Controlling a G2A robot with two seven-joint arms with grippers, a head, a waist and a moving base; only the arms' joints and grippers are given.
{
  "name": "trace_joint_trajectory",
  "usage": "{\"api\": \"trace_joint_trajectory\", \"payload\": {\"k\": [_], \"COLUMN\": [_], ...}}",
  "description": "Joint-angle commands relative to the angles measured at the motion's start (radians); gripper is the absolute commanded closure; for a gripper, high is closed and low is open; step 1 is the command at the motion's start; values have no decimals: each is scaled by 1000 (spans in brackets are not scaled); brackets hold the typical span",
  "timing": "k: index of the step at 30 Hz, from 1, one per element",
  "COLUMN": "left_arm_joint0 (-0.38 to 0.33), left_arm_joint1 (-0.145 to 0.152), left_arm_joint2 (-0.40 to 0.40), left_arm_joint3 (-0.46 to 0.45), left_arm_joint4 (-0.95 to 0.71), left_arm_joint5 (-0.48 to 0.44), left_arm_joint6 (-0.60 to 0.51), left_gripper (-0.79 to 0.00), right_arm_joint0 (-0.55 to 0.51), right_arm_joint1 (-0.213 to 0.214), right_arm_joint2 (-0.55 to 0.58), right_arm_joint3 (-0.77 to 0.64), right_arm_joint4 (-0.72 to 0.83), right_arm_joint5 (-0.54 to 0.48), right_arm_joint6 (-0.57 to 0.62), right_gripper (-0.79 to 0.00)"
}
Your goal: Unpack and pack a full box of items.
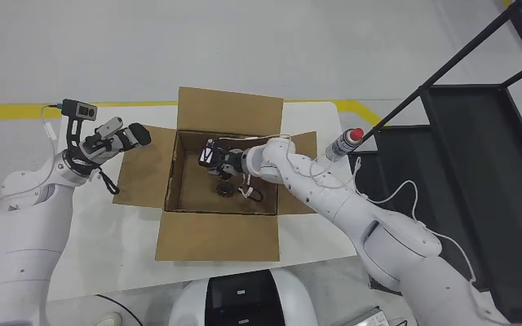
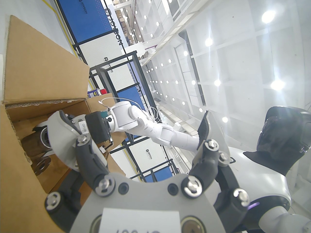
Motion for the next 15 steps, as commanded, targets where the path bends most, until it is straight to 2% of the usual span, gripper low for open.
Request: {"api": "trace_joint_trajectory", "payload": {"k": [1,7,9,10,11,15], "left_arm_joint0": [0,0,0,0,0,0], "left_arm_joint1": [0,0,0,0,0,0], "left_arm_joint2": [0,0,0,0,0,0], "left_arm_joint3": [0,0,0,0,0,0], "left_arm_joint4": [0,0,0,0,0,0], "left_arm_joint5": [0,0,0,0,0,0], "left_arm_joint6": [0,0,0,0,0,0], "left_gripper": [-785,-785,-785,-785,-785,-785], "right_arm_joint0": [10,35,40,42,45,53], "right_arm_joint1": [-16,-55,-66,-71,-76,-93], "right_arm_joint2": [-15,-36,-40,-40,-43,-44], "right_arm_joint3": [30,119,145,157,168,203], "right_arm_joint4": [-17,-42,-41,-34,-35,-39], "right_arm_joint5": [2,10,-2,-17,-25,-30], "right_arm_joint6": [-9,-30,-26,-26,-25,-42], "right_gripper": [0,0,-326,-634,-785,-785]}}
